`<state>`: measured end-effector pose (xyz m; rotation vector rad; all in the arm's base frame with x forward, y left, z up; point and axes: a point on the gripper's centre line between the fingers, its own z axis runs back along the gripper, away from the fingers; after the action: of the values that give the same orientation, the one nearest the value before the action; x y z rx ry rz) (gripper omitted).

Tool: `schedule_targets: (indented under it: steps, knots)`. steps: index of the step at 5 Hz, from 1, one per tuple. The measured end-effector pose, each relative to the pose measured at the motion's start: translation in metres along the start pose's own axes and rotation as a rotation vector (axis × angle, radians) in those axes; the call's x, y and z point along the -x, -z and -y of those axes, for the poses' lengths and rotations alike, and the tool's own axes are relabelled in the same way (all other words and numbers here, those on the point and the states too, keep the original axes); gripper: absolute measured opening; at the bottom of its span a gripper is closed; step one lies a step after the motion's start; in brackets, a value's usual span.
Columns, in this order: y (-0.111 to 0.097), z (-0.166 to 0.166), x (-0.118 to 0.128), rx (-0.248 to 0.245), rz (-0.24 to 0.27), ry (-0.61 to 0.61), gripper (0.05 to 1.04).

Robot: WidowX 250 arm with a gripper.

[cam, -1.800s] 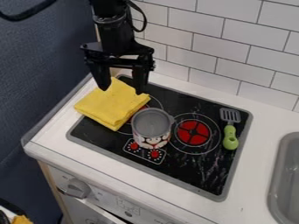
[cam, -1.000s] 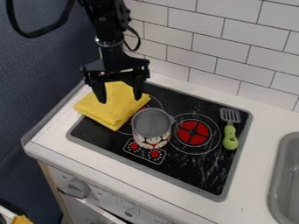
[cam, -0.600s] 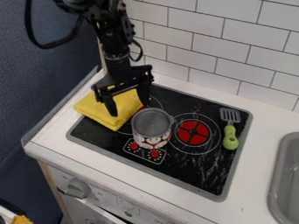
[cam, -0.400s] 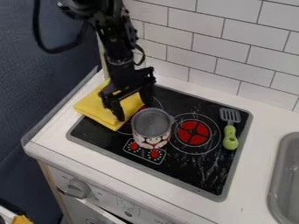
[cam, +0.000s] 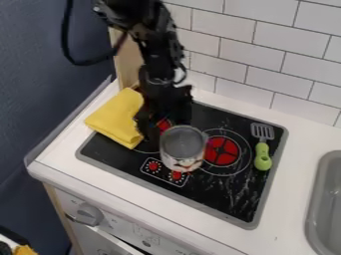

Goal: Moved the gray object to the lower right edge of the kitchen

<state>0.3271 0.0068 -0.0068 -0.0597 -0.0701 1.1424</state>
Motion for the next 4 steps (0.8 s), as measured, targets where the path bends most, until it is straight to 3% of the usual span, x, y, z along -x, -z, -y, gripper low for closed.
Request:
schedule_targets:
  steps: [2,4]
  knots:
    - [0.009,-0.005,0.041,-0.045,-0.01,0.026,1.001]
    - [-0.001,-0.007,0.081,-0.028,-0.019,0.145,1.0]
